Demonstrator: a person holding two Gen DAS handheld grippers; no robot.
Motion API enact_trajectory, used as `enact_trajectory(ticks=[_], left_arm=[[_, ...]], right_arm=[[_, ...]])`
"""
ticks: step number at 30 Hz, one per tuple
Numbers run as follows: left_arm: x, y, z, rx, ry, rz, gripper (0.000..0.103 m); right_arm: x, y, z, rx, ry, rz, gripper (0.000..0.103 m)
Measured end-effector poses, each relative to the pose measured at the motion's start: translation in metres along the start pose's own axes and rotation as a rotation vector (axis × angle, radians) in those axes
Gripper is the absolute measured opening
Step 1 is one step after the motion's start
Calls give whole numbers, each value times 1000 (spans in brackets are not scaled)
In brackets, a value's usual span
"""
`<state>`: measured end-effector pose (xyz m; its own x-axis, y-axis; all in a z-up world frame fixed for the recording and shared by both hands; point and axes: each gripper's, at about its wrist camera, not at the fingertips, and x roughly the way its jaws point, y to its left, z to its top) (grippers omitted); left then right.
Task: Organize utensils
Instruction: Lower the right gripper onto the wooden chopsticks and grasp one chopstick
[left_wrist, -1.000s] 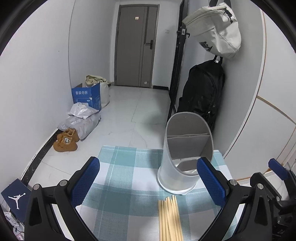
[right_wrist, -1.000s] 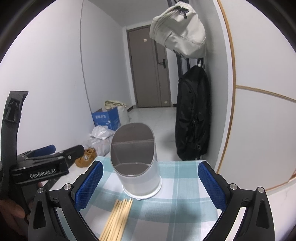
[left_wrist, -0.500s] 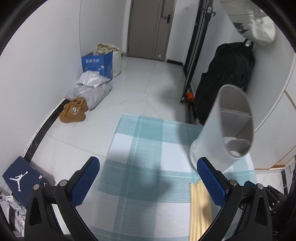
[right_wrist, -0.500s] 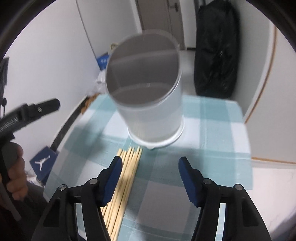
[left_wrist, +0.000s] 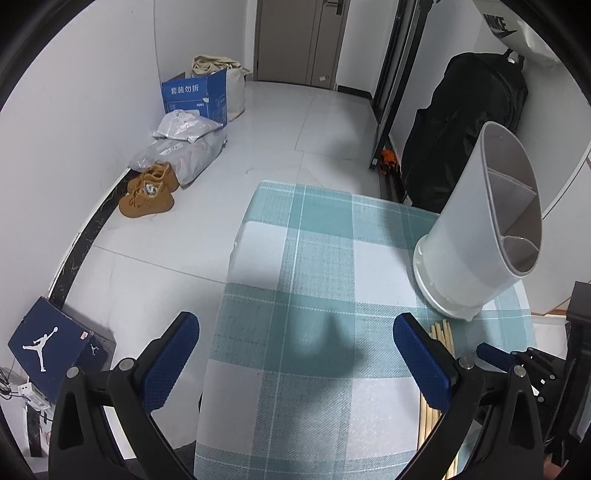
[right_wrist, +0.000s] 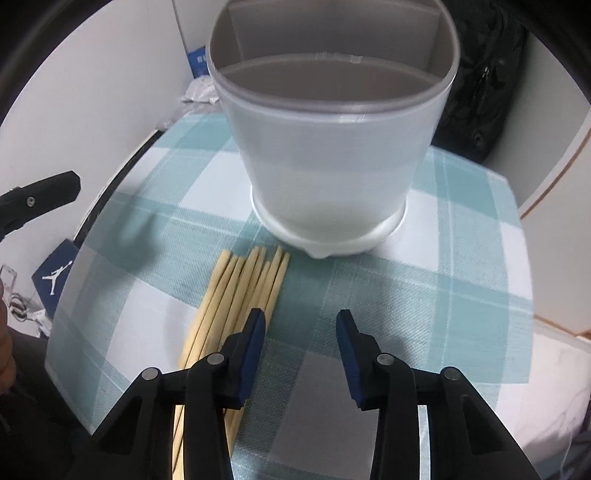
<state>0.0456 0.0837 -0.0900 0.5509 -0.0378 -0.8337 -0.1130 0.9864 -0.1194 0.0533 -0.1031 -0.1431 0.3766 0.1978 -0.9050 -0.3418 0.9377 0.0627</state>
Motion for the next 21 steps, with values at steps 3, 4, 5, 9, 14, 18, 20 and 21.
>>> enact_trajectory(ticks=[3, 4, 5, 9, 14, 18, 20, 21], left_arm=[[1, 2, 1, -7, 5, -1, 102], [0, 3, 1, -6, 7, 4, 102], [0, 3, 1, -6, 7, 5, 102], [3, 7, 1, -11, 11, 9, 102], [2, 12, 0, -30, 11, -1, 102], [1, 13, -2, -25, 15, -5, 102], [3, 13, -3, -26, 23, -13, 102], [4, 14, -4, -29, 32, -16, 102]], right_arm=[[4, 4, -1, -16, 11, -11, 36], [3, 5, -2, -18, 8, -16, 35], [3, 5, -2, -19, 9, -16, 34], [3, 2, -1, -10, 19, 1, 26], [4, 1, 9, -37, 32, -44, 17], [6, 2, 14, -44, 27, -60, 18], [13, 9, 18, -42, 17, -63, 20], [15, 10, 18, -42, 10, -64, 20]])
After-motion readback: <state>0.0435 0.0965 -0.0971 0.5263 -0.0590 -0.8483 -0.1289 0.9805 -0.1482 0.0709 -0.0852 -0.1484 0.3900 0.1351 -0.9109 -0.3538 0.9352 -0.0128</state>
